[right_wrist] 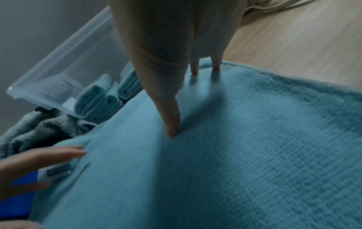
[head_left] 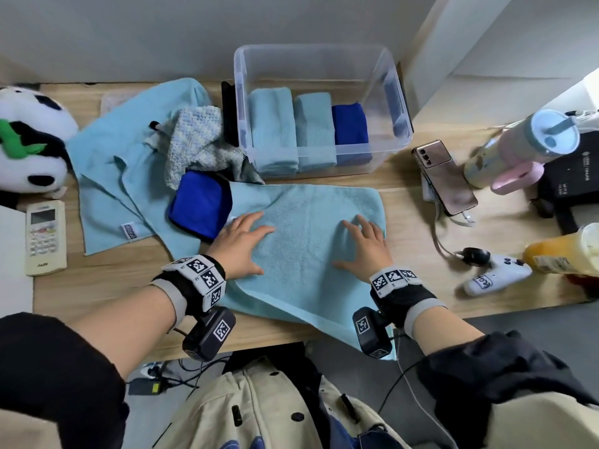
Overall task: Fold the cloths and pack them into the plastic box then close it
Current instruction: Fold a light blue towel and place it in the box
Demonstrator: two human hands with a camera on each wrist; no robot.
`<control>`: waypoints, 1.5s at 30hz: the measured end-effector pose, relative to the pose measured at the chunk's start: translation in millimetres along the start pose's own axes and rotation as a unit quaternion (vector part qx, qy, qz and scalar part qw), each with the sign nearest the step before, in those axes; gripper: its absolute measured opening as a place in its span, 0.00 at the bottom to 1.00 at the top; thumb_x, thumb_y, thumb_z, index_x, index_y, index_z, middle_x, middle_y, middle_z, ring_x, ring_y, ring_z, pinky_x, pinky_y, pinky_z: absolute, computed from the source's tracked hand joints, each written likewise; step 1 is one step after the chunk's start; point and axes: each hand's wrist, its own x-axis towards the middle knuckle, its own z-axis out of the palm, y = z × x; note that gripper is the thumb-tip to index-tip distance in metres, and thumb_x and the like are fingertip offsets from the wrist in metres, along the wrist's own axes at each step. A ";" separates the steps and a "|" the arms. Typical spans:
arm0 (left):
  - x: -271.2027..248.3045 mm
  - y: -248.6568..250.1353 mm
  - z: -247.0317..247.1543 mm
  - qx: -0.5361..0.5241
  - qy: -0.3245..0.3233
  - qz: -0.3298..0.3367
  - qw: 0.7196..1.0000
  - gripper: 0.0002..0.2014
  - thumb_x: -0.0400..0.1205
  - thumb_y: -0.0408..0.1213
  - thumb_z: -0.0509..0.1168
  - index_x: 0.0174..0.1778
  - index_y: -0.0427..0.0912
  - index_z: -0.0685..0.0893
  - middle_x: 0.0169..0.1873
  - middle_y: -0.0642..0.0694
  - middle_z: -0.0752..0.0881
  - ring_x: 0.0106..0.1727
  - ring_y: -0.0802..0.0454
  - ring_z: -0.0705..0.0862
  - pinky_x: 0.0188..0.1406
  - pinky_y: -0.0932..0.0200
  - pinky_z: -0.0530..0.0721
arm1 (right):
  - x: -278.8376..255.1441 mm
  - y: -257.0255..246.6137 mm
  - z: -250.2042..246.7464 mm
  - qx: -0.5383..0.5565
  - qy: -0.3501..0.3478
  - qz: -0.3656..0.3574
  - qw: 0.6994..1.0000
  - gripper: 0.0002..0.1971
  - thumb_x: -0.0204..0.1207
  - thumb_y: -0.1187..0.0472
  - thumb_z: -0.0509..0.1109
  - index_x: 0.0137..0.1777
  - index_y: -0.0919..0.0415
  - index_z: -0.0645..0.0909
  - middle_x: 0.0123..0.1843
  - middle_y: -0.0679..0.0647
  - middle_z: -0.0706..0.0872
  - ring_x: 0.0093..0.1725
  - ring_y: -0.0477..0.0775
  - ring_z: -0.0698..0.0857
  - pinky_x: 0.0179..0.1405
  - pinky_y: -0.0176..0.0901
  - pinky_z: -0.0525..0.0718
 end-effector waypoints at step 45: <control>-29.5 -36.0 0.6 -0.373 -0.009 -0.100 0.922 0.09 0.77 0.29 0.69 0.50 0.32 0.81 0.40 0.42 0.86 0.45 0.50 0.83 0.38 0.78 0.79 | -49.1 31.7 -41.3 -0.067 -0.220 0.083 0.970 0.08 0.74 0.58 0.71 0.41 0.64 0.81 0.39 0.56 0.82 0.41 0.54 0.78 0.33 0.38 0.72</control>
